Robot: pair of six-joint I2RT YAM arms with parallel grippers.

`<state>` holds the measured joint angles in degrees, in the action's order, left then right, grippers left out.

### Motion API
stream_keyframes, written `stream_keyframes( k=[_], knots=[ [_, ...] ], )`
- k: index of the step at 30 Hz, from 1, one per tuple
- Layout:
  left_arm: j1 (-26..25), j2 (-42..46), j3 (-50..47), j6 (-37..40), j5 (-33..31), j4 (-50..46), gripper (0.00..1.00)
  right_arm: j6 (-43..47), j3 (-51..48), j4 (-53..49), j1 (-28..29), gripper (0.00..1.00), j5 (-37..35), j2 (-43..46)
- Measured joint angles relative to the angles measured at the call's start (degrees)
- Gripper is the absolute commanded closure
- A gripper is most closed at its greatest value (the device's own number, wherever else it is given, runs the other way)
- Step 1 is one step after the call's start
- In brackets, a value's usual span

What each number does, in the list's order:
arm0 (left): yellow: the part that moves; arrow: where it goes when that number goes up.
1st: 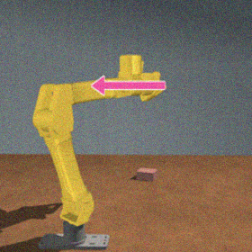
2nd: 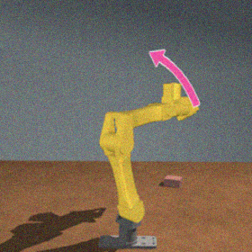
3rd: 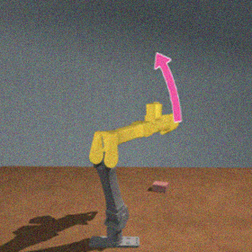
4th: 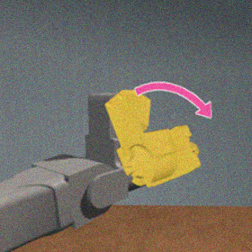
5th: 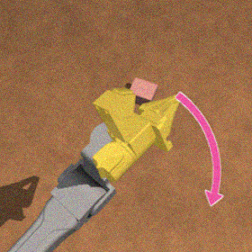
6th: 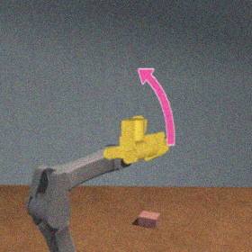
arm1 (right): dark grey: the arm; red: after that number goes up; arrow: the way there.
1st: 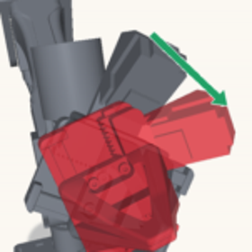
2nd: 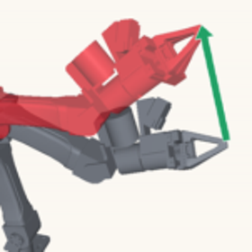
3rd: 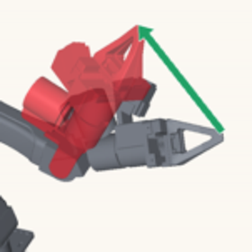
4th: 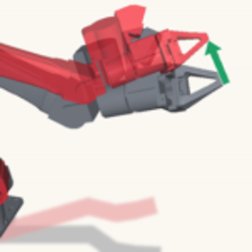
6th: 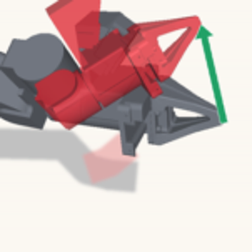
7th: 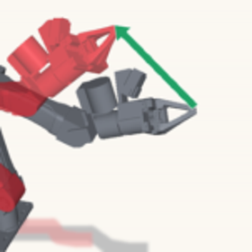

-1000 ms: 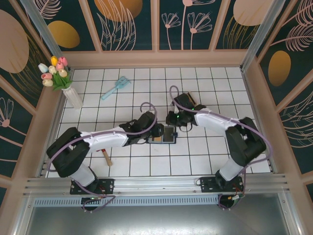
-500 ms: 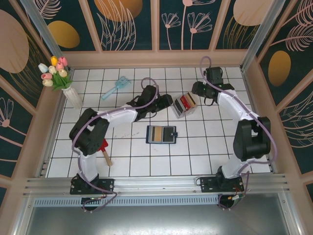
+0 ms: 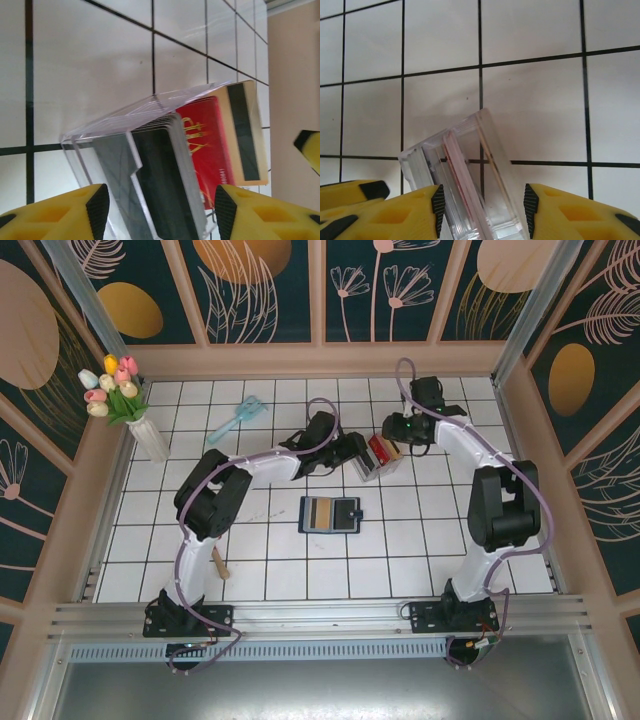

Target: Put the credit cards into the card holder

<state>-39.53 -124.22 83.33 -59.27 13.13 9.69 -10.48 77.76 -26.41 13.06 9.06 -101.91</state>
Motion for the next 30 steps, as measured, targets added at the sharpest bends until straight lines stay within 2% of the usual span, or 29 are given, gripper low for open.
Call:
stream_keyframes(
  k=[7,14,21,30],
  knots=[
    [0.00,-2.51,0.11,-1.07,0.17,-0.09,0.46,3.10,0.90,-1.18,6.56,0.59,-6.58,-1.18],
    [0.00,-3.65,0.11,-1.29,0.48,-0.07,0.47,5.90,2.56,-1.70,11.10,0.60,-18.64,-5.77],
    [0.00,-3.93,0.11,-1.53,1.22,0.15,0.48,7.74,2.82,-2.16,12.68,0.60,-26.23,-8.04],
    [0.00,-4.11,0.09,-1.92,1.44,0.61,0.49,9.03,3.98,-2.14,13.99,0.60,-31.34,-10.25]
  ],
)
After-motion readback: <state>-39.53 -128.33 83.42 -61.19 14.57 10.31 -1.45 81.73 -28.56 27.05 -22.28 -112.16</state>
